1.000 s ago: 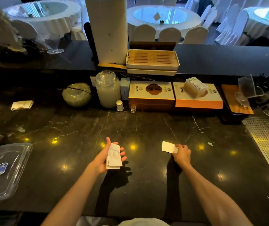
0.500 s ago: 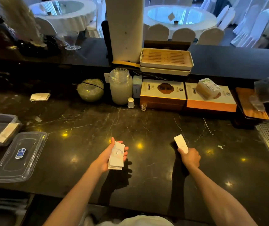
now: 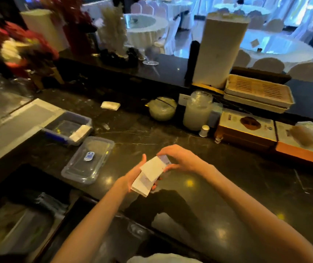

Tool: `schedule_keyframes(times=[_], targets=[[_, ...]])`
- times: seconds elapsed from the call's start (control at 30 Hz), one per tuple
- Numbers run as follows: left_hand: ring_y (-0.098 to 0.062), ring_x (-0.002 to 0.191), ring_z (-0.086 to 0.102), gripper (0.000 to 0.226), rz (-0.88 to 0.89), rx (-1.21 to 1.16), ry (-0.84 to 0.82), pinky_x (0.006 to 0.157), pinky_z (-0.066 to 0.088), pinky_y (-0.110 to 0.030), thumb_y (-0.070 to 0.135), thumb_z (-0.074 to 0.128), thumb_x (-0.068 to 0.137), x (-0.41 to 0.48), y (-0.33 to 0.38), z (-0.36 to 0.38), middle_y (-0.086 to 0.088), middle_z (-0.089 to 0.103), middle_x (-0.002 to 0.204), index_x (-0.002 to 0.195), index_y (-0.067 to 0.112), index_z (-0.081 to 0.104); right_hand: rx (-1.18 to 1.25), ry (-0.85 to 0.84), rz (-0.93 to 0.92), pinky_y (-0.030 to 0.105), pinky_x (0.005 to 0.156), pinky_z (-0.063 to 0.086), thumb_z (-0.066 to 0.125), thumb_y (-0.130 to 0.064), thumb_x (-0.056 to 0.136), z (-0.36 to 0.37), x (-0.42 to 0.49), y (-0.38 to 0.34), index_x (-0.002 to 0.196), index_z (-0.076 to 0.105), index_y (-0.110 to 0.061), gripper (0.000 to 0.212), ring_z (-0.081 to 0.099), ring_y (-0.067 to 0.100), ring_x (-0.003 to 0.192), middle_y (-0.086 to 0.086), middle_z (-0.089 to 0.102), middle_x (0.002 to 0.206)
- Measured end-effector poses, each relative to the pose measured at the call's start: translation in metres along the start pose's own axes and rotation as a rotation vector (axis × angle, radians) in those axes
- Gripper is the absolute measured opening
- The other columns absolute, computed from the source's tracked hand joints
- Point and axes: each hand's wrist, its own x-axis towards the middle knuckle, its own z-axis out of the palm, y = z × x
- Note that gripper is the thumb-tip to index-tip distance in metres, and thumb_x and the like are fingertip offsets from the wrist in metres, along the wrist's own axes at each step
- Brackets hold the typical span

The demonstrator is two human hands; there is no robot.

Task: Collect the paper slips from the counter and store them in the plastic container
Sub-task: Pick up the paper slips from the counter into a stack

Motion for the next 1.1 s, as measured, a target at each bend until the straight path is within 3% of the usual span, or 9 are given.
schedule_keyframes(times=[0.17,0.3,0.5,0.73,0.9,1.0,1.1], targets=[[-0.026,0.072,0.068,0.093,0.044,-0.059,0.036,0.063,0.057,-0.032,0.084,0.024,0.080,-0.073,0.016,-0.048,-0.015,0.071,0.088,0.099,0.009,0.076,-0.190,-0.121,-0.150,0.038,0.109,0.041,0.073,-0.030,0.085,0.020,0.073,-0.088,0.134,0.052,-0.030,0.053,0.042,0.018,0.135,-0.006,0.052,0.142],[-0.027,0.069,0.071,0.091,0.084,-0.042,0.105,0.062,0.058,-0.032,0.087,0.038,0.074,-0.121,0.024,-0.094,-0.017,0.073,0.083,0.091,0.008,0.079,-0.195,-0.138,-0.227,0.037,0.108,0.041,0.074,-0.028,0.084,0.046,0.119,-0.137,0.137,0.049,-0.034,0.060,0.041,0.017,0.136,-0.008,0.050,0.145],[-0.027,0.072,0.067,0.099,0.081,0.069,0.238,0.064,0.058,-0.033,0.087,0.046,0.070,-0.174,0.030,-0.162,-0.019,0.066,0.090,0.121,0.003,0.060,-0.214,-0.110,-0.336,0.026,0.101,0.038,0.077,-0.030,0.081,0.084,0.175,-0.196,0.137,0.046,-0.037,0.065,0.042,0.011,0.132,-0.011,0.051,0.142],[-0.024,0.071,0.069,0.091,0.122,0.048,0.226,0.060,0.058,-0.030,0.085,0.041,0.074,-0.194,0.050,-0.204,-0.017,0.069,0.086,0.120,0.010,0.059,-0.231,-0.117,-0.346,0.038,0.112,0.037,0.075,-0.025,0.084,0.098,0.210,-0.226,0.143,0.040,-0.030,0.068,0.035,0.019,0.140,-0.003,0.044,0.150],[-0.024,0.073,0.068,0.089,0.109,0.101,0.223,0.063,0.055,-0.029,0.086,0.043,0.072,-0.198,0.079,-0.236,-0.016,0.069,0.085,0.119,0.012,0.058,-0.217,-0.103,-0.359,0.037,0.113,0.038,0.072,-0.027,0.086,0.101,0.248,-0.229,0.145,0.042,-0.028,0.066,0.032,0.018,0.140,-0.005,0.045,0.150],[-0.025,0.072,0.071,0.089,0.053,0.166,0.218,0.064,0.057,-0.031,0.087,0.046,0.070,-0.199,0.103,-0.263,-0.018,0.071,0.085,0.112,0.010,0.062,-0.230,-0.091,-0.365,0.037,0.110,0.041,0.073,-0.034,0.085,0.103,0.279,-0.230,0.143,0.044,-0.027,0.065,0.035,0.019,0.136,-0.003,0.049,0.146],[-0.025,0.077,0.073,0.079,0.075,0.211,0.262,0.072,0.058,-0.032,0.087,0.052,0.063,-0.195,0.140,-0.285,-0.015,0.076,0.089,0.102,0.022,0.073,-0.249,-0.088,-0.341,0.038,0.112,0.040,0.073,-0.037,0.084,0.102,0.318,-0.227,0.142,0.042,-0.030,0.067,0.039,0.019,0.137,-0.003,0.049,0.146]])
